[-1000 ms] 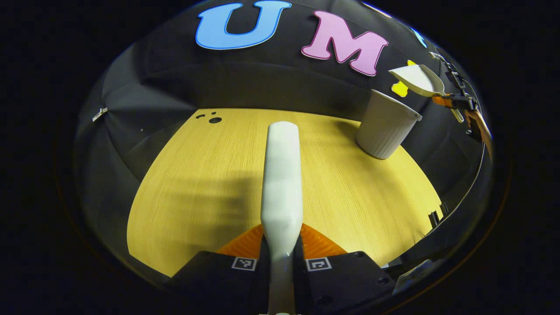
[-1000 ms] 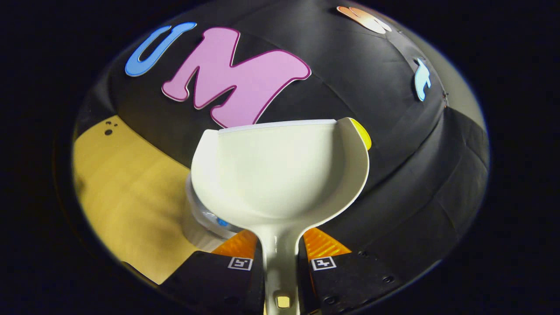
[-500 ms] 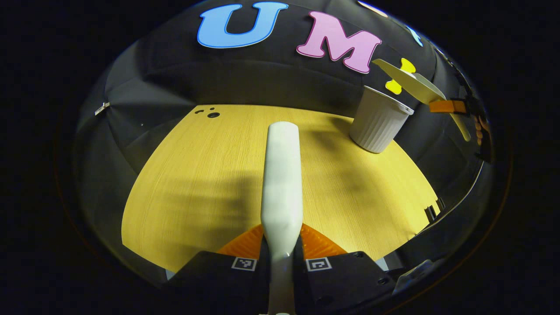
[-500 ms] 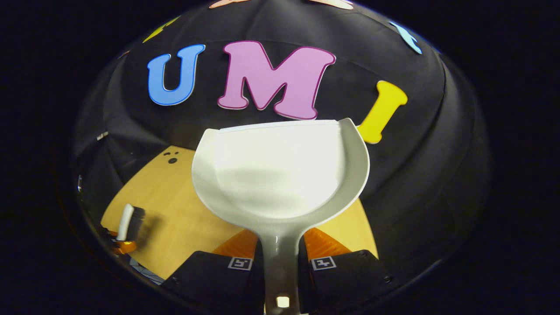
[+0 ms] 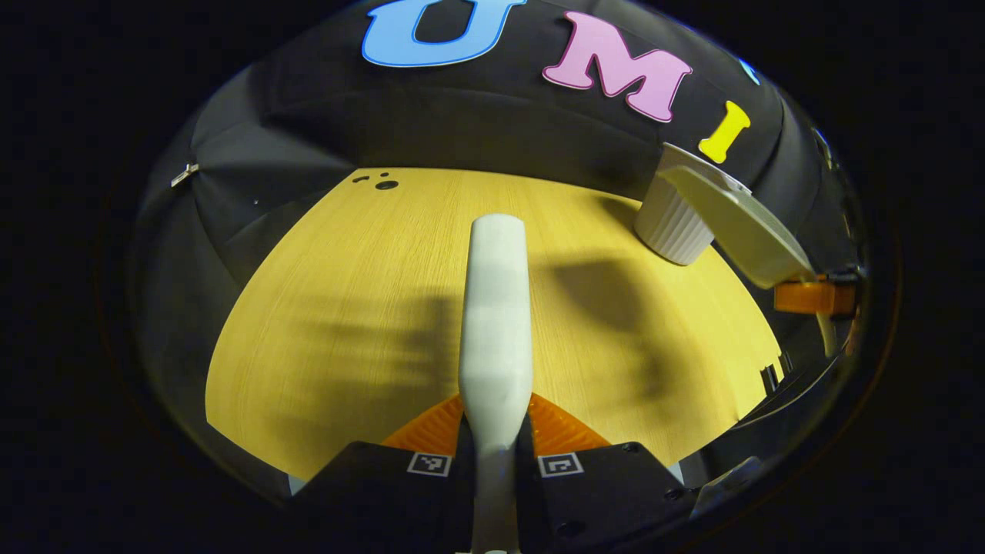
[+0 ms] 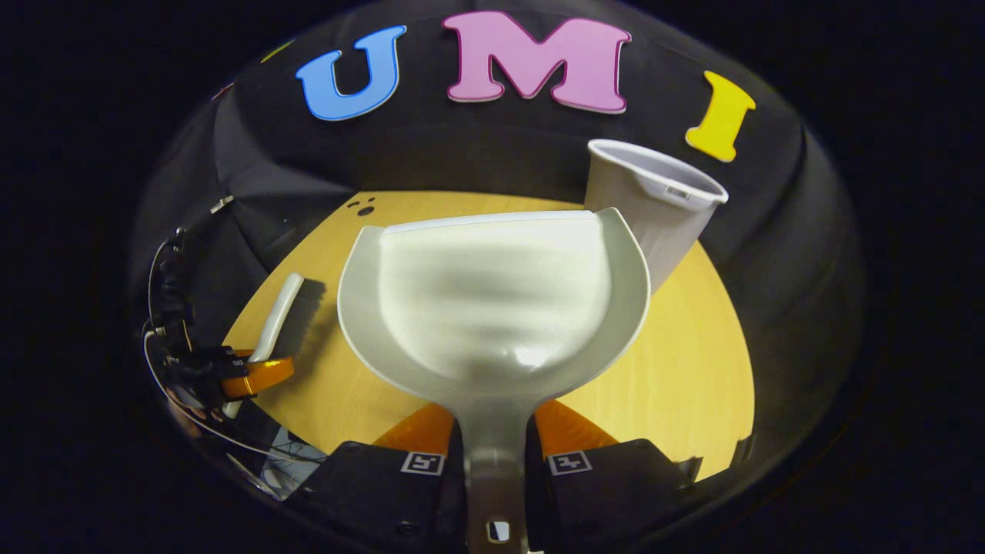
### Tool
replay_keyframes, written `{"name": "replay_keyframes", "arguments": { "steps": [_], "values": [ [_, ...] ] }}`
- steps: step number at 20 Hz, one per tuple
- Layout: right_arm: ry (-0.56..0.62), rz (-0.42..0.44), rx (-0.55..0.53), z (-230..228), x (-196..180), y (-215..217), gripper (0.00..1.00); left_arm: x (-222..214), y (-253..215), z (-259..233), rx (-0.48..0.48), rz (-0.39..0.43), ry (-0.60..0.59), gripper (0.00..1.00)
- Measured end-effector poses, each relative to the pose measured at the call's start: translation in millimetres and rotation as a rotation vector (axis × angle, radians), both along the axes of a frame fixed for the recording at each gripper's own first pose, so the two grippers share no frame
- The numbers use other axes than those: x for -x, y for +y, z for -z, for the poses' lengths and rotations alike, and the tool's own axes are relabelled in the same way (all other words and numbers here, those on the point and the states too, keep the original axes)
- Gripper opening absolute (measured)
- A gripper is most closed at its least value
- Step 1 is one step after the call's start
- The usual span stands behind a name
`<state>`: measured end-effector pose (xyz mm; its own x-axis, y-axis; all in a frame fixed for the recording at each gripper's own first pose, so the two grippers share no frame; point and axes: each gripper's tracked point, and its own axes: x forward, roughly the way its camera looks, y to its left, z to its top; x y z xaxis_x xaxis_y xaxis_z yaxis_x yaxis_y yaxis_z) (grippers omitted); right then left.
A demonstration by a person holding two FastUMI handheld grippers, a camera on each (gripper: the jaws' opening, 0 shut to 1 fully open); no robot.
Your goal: Pick up the small broom and dustpan from the desktop, sweep the trash into the dustpan with the broom, and then empty the trash into the garbage bin.
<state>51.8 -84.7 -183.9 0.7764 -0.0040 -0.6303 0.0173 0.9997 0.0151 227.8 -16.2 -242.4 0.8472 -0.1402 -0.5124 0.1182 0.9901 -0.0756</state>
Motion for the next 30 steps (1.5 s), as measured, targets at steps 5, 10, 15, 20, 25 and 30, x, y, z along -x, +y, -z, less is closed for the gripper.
{"name": "replay_keyframes", "arguments": {
  "steps": [5,10,15,20,25,30],
  "values": [
    [0.124,0.027,-0.029,61,0,-4,0.34,-28,0,18,-0.063,-0.028,0.060,0.27],
    [0.181,0.058,-0.046,94,-6,-15,0.34,-57,-5,35,-0.138,-0.057,0.126,0.27],
    [0.249,0.037,-0.019,113,-14,-18,0.34,-72,-7,40,-0.221,-0.088,0.156,0.28],
    [0.290,-0.001,-0.030,124,-15,-11,0.35,-83,-7,48,-0.237,-0.119,0.193,0.29],
    [0.325,-0.016,-0.054,128,-20,-10,0.37,-76,-14,48,-0.280,-0.108,0.204,0.33],
    [0.295,-0.012,-0.080,116,-21,-11,0.41,-75,-25,30,-0.196,-0.097,0.148,0.46]
  ]
}}
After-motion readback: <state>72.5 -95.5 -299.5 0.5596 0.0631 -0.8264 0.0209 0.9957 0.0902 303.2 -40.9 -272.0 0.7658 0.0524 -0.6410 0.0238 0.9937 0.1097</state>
